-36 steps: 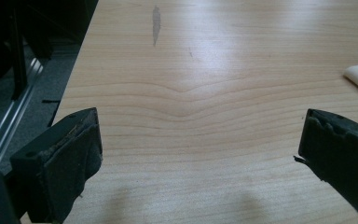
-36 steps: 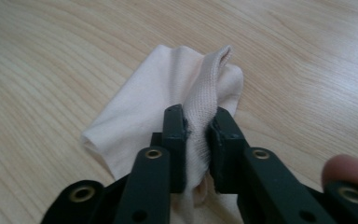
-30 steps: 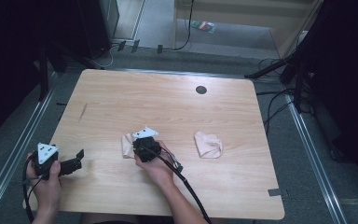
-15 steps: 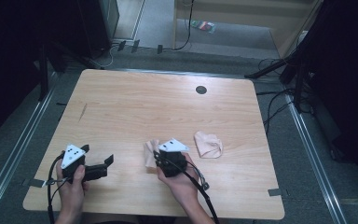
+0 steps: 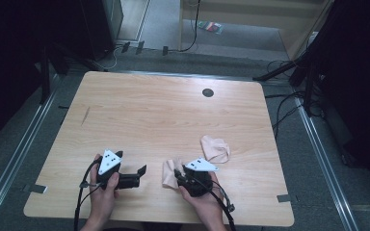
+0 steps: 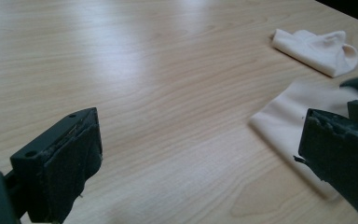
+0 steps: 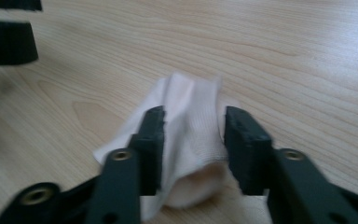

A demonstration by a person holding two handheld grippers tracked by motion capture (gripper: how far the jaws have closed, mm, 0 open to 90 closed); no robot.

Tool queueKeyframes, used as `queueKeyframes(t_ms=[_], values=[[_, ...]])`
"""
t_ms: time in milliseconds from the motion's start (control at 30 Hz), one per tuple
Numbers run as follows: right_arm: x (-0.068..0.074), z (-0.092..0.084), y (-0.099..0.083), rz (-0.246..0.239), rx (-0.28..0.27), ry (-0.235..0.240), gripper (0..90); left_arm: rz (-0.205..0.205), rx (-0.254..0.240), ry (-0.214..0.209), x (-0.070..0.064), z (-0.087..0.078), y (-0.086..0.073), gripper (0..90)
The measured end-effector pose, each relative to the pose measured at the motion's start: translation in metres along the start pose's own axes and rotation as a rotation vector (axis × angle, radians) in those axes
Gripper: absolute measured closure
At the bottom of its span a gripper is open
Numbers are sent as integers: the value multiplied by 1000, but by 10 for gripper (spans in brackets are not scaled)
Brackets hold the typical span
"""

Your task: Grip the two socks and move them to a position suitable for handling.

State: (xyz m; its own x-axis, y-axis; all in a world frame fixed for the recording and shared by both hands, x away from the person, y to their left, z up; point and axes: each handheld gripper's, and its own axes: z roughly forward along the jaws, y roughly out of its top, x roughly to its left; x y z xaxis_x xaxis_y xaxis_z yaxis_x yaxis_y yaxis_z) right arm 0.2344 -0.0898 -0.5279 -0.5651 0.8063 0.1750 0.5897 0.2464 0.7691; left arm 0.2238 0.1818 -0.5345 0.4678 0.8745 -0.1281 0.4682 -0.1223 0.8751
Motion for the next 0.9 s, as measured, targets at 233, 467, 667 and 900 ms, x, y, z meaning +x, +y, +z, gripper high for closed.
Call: queueKeyframes(t_ms=[233,467,667,900], values=[[-16,-20,2,28,-56,-55,595,21,16,-27,-2,0,-5,0],[-2,-14,-5,66,7,-32,622,25,26,-42,-5,-1,-8,0],[-5,-6,-6,166,59,-13,522,36,37,-54,-10,1,-10,0],[-5,2,-7,208,96,18,590,48,42,-59,-14,3,-11,0]])
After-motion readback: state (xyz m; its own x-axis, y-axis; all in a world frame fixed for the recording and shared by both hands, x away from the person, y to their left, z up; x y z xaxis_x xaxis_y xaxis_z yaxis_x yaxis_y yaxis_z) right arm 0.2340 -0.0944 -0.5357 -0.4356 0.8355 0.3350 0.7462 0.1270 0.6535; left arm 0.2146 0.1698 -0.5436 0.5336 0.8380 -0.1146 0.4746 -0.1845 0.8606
